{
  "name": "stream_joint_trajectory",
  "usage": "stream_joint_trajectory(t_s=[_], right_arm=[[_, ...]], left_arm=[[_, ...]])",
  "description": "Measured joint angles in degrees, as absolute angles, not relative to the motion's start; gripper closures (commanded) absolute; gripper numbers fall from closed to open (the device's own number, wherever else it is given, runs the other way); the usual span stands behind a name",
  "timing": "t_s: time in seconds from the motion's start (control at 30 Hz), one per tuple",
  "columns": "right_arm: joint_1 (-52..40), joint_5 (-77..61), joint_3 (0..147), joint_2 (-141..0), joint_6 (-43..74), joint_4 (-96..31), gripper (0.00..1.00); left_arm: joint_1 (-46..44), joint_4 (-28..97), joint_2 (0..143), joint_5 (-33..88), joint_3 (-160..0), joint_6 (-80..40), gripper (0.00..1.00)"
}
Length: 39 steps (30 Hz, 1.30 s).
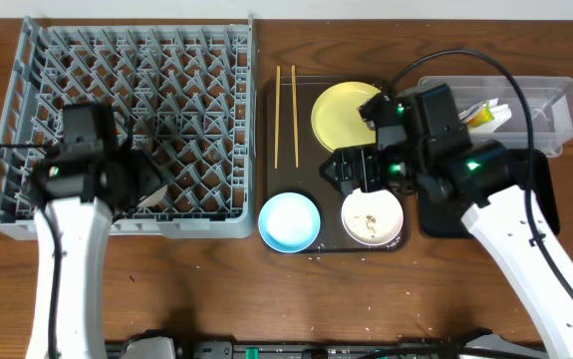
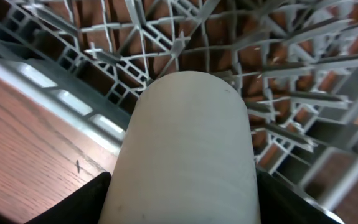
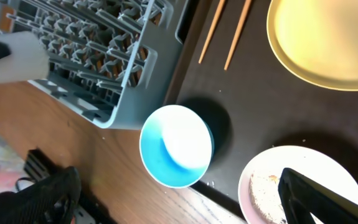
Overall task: Sort waste into correct bins and load items into the dishwasher
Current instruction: 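Place the white cup into the dish rack with the left gripper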
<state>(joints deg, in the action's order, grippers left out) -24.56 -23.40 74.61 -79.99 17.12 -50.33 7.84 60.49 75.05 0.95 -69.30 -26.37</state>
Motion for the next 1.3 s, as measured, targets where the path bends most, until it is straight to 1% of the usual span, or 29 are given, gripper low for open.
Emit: stream_joint_trajectory(t_s=[0.1,0.13,0.2,0.23,0.4,0.47,0.5,0.8,0.83,0.87,0.9,1.1,1.2,1.23,1.27,1.3], right_arm=[[-25.63,-22.24,74.61,-79.96,17.04,-50.33,0.01],[-25.85,-21.93,74.61,-79.99,16.95,-50.33,0.01],[-26.04,-21.45,74.61,-79.96,16.93,-50.35,0.01],[-26.22,-21.17,74.61,-79.99,16.93,-50.37,0.01],[-26.37,-20.91,74.61,-79.99,16.91,-50.35,0.01],[-26.37,-20.88,74.61,-79.96,16.91,-50.37,0.01],[-26.37,-20.88,74.61,-79.99,16.91,-50.37,0.01],[-26.37,-20.75,74.61,-79.96,16.91,-50.85,0.01],[-26.37,-20.75,74.61,-79.99,16.91,-50.96,0.01],[-26.37,-20.75,74.61,-79.96,16.91,-51.00,0.01],[-26.37,-20.73,74.61,-79.96,16.91,-51.03,0.01],[-26.39,-20.29,74.56,-80.01,16.19,-51.18,0.02],[-26.48,-19.97,73.52,-80.14,15.44,-51.11,0.15],[-26.65,-19.75,72.79,-80.23,15.42,-51.11,0.23],[-26.98,-19.44,71.53,-80.62,15.22,-51.29,0.25],[-27.42,-19.05,70.26,-81.19,15.42,-51.55,0.28]], left_arm=[[7.84,59.88,79.07,0.89,-69.30,-26.76,0.52],[7.84,59.86,80.05,0.91,-69.30,-26.81,0.48],[7.84,59.79,81.84,0.91,-69.30,-26.81,0.35],[7.84,59.79,82.52,0.93,-69.30,-26.81,0.31],[7.84,59.72,84.29,1.13,-69.30,-27.05,0.27],[7.84,59.48,84.29,1.21,-69.30,-27.03,0.13],[7.84,59.33,84.29,1.54,-69.30,-26.70,0.11],[7.84,59.11,81.89,7.35,-69.30,-26.74,0.11],[7.84,59.09,81.34,7.64,-69.30,-26.70,0.15],[7.84,59.09,80.66,8.03,-69.30,-26.57,0.23],[7.84,59.11,79.88,8.64,-69.30,-26.24,0.26],[7.84,59.07,74.06,15.14,-69.30,-21.98,0.27],[7.84,58.57,70.15,20.18,-69.30,-18.85,0.26],[7.84,58.48,68.42,21.93,-69.30,-17.74,0.26],[7.84,58.48,66.83,23.42,-69.30,-16.64,0.22],[7.84,58.50,64.97,24.97,-69.32,-15.40,0.21]])
